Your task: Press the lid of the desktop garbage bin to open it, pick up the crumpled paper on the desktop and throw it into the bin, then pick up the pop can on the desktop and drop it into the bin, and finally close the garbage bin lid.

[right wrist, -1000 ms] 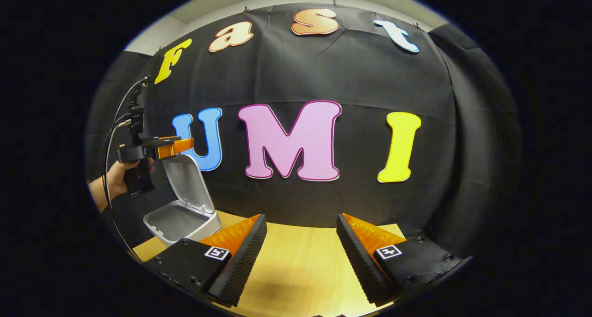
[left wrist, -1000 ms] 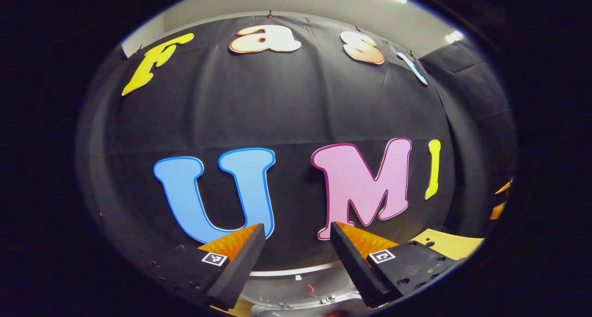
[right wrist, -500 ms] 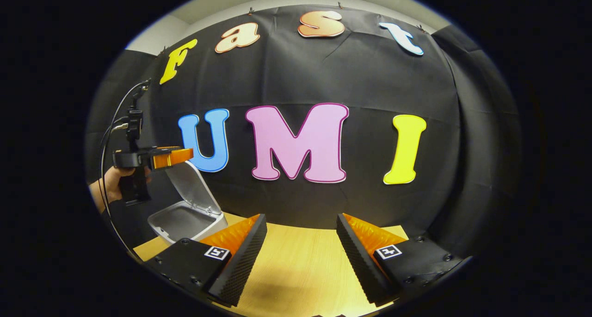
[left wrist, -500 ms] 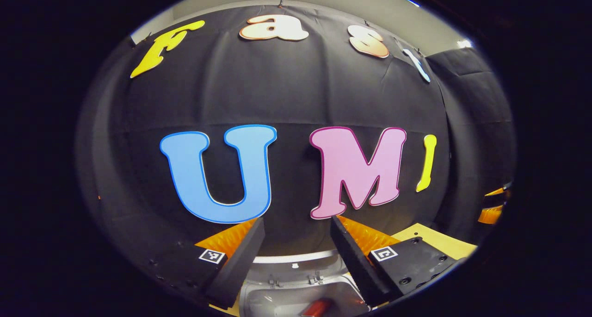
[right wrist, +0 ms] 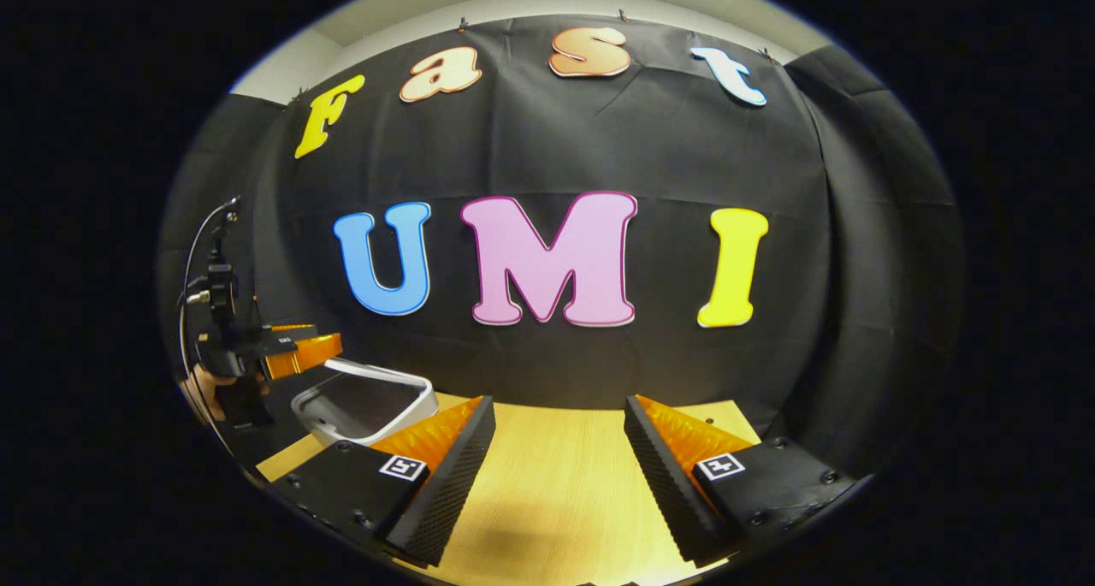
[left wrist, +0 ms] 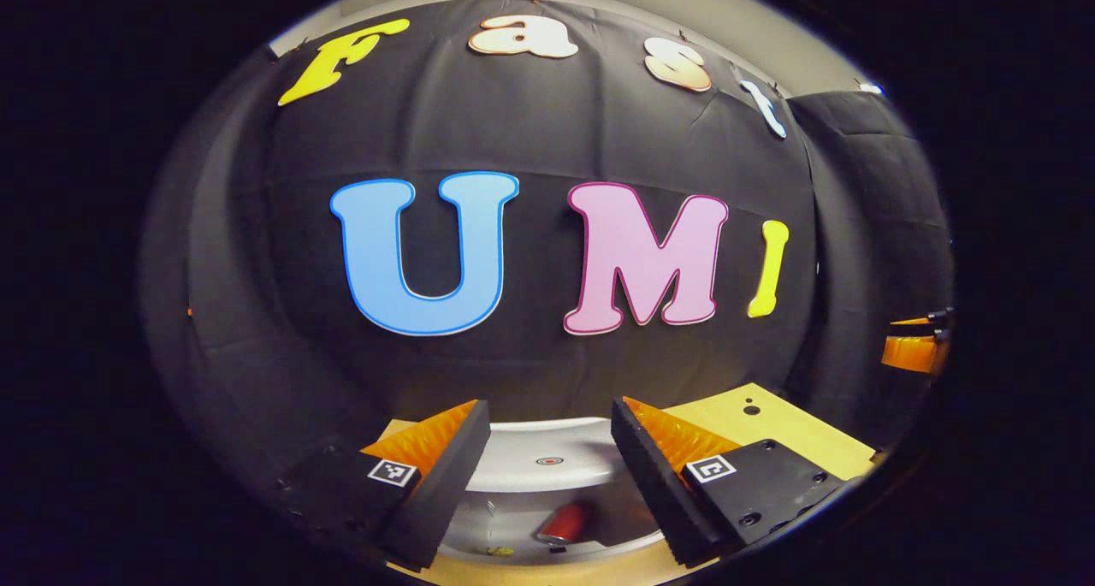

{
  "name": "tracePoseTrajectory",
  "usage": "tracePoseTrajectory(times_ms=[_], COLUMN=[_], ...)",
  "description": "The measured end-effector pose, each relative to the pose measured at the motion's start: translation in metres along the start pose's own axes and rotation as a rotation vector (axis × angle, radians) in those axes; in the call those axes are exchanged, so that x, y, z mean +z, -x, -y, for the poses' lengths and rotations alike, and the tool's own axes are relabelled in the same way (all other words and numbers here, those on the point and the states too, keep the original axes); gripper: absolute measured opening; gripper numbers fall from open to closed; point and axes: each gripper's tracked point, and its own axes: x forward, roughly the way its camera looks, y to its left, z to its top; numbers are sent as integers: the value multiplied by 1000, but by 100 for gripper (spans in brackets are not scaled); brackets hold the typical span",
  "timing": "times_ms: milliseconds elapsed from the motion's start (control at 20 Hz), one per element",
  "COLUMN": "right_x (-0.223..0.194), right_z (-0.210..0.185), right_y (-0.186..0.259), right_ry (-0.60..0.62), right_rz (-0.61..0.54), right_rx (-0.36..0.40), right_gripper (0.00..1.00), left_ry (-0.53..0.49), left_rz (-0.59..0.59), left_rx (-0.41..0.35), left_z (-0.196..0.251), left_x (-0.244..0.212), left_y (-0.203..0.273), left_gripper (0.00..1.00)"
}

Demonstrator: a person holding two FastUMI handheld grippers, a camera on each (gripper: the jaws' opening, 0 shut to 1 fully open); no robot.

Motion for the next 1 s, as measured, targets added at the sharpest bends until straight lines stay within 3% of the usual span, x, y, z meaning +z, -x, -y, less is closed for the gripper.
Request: tracePoseTrajectory(times_ms=[200,350,550,750,900,1000], right_x=[-12,-31,-45,-56,-61,-60], right_z=[6,3,7,1,-7,-9], right_y=[27,47,71,84,90,92], right_ry=[-10,-65,-31,-45,-49,-41], right_rz=[-10,-61,-66,-75,-71,-61], right_rx=[-69,-96,-133,-138,-136,-141], right_gripper=[98,98,98,98,98,98], left_ry=[-46,-49,-52,-92,-43,-65], left_rz=[-105,-57,-3,11,45,68], left_rx=[30,49,44,53,52,51], left_z=[-3,-1,0,3,4,3], left_x=[-74,-77,-74,-81,-79,-76], left_y=[10,12,13,13,14,15], left_gripper=[100,100,100,100,100,100])
